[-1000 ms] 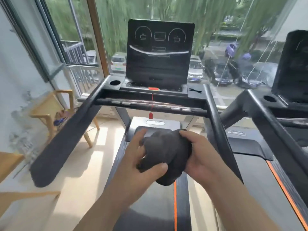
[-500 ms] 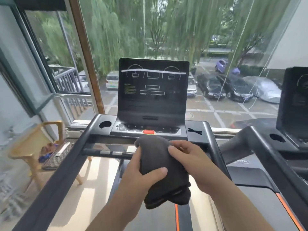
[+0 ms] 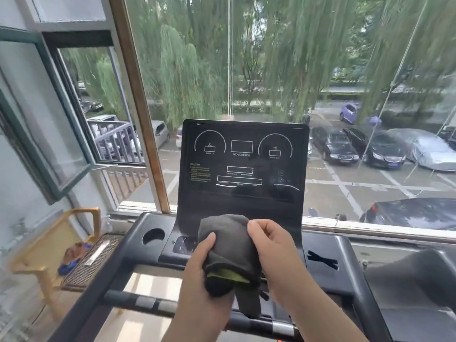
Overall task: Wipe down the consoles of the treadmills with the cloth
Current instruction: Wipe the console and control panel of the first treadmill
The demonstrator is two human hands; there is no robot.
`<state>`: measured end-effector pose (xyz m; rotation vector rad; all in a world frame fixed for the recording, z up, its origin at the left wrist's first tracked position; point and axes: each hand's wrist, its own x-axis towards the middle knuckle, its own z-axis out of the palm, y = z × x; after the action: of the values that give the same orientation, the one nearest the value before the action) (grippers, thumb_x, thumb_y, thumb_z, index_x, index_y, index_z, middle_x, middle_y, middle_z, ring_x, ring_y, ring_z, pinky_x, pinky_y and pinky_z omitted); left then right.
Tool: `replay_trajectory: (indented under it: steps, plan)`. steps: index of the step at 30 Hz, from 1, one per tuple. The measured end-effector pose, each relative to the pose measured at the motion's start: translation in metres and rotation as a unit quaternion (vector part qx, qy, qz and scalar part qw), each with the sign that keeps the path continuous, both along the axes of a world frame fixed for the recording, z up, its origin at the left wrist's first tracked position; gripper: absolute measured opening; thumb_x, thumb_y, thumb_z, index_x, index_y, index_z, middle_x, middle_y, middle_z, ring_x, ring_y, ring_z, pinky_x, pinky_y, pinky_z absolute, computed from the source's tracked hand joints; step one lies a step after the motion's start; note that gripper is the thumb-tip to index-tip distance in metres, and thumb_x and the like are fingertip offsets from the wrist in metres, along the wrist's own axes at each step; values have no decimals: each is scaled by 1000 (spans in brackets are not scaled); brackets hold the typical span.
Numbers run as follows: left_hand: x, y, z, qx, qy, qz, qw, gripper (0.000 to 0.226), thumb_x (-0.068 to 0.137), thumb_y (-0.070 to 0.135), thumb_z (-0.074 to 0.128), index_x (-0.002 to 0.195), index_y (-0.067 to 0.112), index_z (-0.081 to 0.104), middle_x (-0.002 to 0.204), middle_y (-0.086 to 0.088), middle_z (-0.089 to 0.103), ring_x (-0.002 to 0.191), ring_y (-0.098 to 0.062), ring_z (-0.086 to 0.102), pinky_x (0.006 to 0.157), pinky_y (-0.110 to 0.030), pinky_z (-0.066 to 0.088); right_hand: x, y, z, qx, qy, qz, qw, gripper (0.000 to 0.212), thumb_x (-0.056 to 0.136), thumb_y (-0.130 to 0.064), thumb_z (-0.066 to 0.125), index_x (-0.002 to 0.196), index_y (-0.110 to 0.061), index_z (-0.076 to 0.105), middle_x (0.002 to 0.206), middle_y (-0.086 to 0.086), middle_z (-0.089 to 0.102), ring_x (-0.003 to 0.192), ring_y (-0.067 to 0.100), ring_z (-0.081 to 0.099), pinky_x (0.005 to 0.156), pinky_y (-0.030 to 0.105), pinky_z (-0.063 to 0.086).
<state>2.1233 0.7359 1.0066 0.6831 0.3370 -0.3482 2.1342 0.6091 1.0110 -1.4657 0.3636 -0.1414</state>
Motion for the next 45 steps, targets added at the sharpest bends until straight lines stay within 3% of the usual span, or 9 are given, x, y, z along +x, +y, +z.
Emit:
replay_trajectory:
  steps: [4,9,16,23,29,33,35,40,45]
  plan:
    - [45,-18,-1,-2,26,-41,999,34,88,31,72,106,2,78,104,-23,76,92,-39,74,88,-51,57,37,-13,-10,-50,-8,-36,998,17,103,-33,59,93,-27,71,92,0,74,90,19,71,83,43,63]
    - [128,-10,-3,54,38,-58,996,44,93,35,73,120,2,68,108,-24,76,98,-44,75,98,-56,56,124,-23,-16,-248,-32,-38,967,10,101,-36,61,105,-30,68,107,-2,65,91,4,64,72,10,50]
    - [243,52,-13,97,34,-78,992,47,86,24,79,127,5,66,115,-23,75,100,-44,74,98,-60,55,253,-12,2,-331,-67,-47,940,15,100,-30,63,113,-26,68,115,-9,66,109,5,63,98,27,50]
    - [351,98,23,185,-97,67,976,22,92,23,74,111,12,70,89,-2,75,72,-12,76,58,-26,56,346,-45,51,-525,-135,-55,838,33,102,-22,60,134,-16,61,133,-7,60,129,13,54,111,24,38]
    - [433,90,56,456,-303,169,820,30,81,46,80,84,23,61,93,-14,71,72,-27,73,64,-41,63,401,-74,68,-640,-81,-23,764,53,104,-34,50,154,-15,46,161,3,45,155,19,31,129,35,18]
    - [468,51,34,595,-400,196,669,28,83,29,82,88,17,57,133,-13,51,126,-27,48,110,-19,36,411,-86,57,-647,-90,-42,756,52,103,-33,41,151,-17,53,156,1,52,151,16,38,129,36,18]
    - [477,32,10,645,-424,163,615,30,86,28,80,98,13,56,154,-12,40,144,-31,32,122,-39,26,412,-90,52,-621,-109,-46,775,54,99,-30,39,149,-19,56,155,-2,53,150,14,39,129,37,18]
    - [501,23,-12,628,-447,206,603,69,97,25,67,152,25,25,156,-11,44,157,-33,14,126,-52,11,417,-98,54,-566,-123,-42,814,51,98,-9,46,145,-24,61,152,-10,56,147,10,39,126,26,19]
    - [495,-5,-30,681,-397,269,553,43,98,24,64,139,13,54,168,-23,19,156,-42,16,122,-68,12,422,-108,56,-537,-120,-24,835,56,95,-6,48,144,-30,61,150,-16,56,146,6,38,123,21,19]
